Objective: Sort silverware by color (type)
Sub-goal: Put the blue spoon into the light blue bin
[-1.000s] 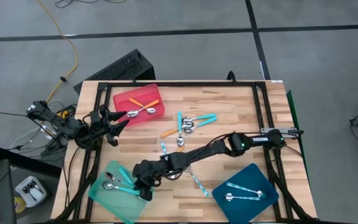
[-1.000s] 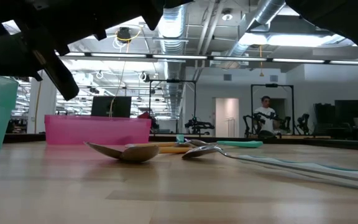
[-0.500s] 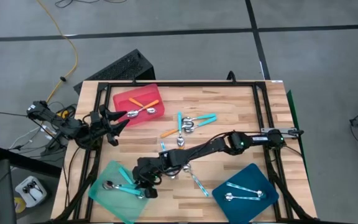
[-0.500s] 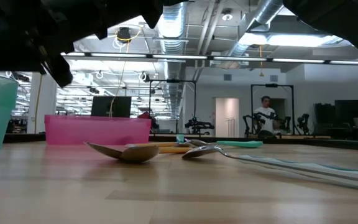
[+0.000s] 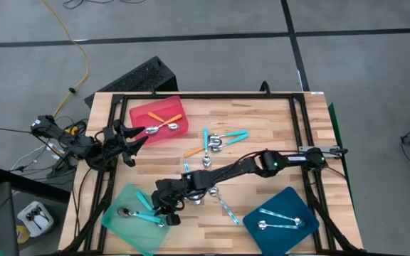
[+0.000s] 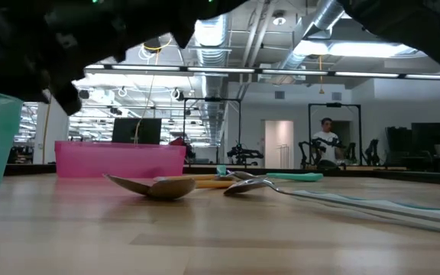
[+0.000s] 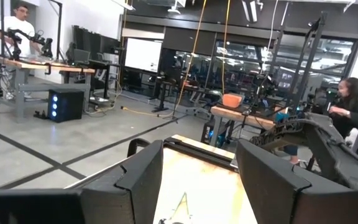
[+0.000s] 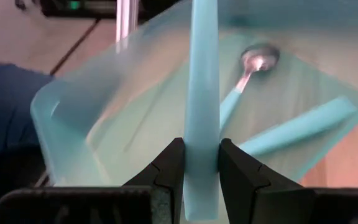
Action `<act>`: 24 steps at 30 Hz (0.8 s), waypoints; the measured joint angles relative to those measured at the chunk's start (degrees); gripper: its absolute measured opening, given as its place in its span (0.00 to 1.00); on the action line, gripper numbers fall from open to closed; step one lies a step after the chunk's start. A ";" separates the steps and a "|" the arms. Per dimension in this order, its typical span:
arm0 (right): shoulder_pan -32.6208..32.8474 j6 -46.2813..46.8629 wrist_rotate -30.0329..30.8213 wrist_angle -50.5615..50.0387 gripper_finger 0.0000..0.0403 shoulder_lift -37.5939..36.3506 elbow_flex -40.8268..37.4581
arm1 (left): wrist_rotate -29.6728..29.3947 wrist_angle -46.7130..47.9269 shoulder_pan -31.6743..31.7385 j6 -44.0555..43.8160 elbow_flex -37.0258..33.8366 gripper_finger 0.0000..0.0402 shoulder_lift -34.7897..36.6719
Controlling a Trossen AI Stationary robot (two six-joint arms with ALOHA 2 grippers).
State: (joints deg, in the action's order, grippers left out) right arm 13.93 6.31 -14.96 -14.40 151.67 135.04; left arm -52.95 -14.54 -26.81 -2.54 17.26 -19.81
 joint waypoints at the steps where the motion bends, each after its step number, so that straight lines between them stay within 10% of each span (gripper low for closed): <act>1: -0.01 0.72 -0.04 0.50 0.26 0.34 0.00 | 0.01 0.20 0.01 -0.13 0.00 0.47 -0.02; 24: -0.52 2.66 -1.62 3.42 0.32 1.62 0.02 | 0.04 1.59 0.00 -0.31 0.00 0.47 -0.04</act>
State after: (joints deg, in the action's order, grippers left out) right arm 13.41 8.97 -16.57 -10.98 153.29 135.06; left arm -52.90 -12.95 -26.81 -2.85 17.26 -19.86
